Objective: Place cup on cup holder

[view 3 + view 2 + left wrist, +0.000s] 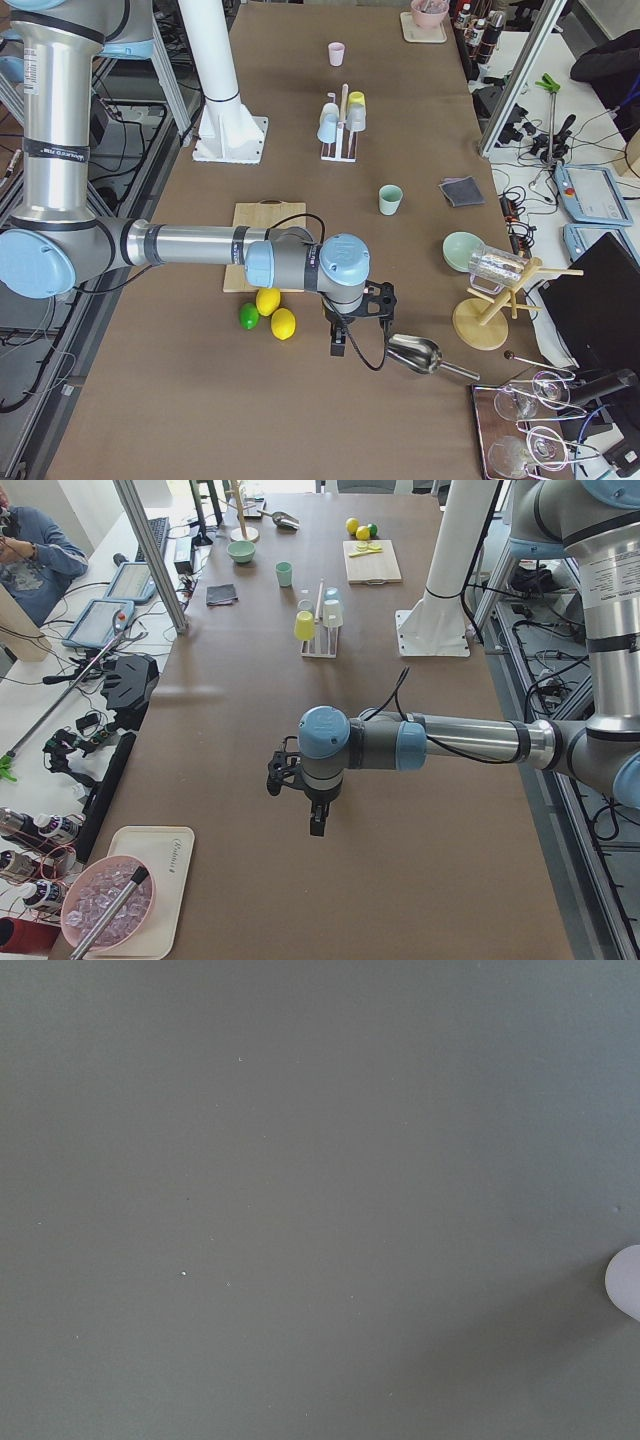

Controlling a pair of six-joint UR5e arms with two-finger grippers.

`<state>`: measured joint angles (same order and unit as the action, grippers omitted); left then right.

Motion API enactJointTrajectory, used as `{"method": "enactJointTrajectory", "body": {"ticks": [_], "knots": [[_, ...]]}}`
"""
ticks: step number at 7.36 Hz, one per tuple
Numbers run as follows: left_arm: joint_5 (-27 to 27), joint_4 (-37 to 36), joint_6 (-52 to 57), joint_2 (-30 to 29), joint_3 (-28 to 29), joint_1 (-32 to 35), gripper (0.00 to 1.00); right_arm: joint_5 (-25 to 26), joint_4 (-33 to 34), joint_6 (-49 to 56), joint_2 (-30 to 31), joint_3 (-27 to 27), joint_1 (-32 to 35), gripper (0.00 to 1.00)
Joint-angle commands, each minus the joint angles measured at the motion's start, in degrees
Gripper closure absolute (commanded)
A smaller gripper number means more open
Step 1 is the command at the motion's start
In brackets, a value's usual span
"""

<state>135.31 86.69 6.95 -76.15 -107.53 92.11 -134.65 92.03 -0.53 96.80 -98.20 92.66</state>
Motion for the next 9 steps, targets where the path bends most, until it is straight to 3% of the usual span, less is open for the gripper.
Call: {"method": "enactJointTrajectory", "body": {"ticks": [1, 9], "knots": [[0.04, -0.03, -0.01, 0.04, -0.04, 0.00, 0.02, 0.09, -0.01, -0.09, 0.05, 0.03, -0.02, 0.00], [0.13, 0.06, -0.01, 0.47, -0.75, 0.35, 0.02, 0.09, -0.09, -0.09, 0.14, -0.06, -0.02, 0.00]]}}
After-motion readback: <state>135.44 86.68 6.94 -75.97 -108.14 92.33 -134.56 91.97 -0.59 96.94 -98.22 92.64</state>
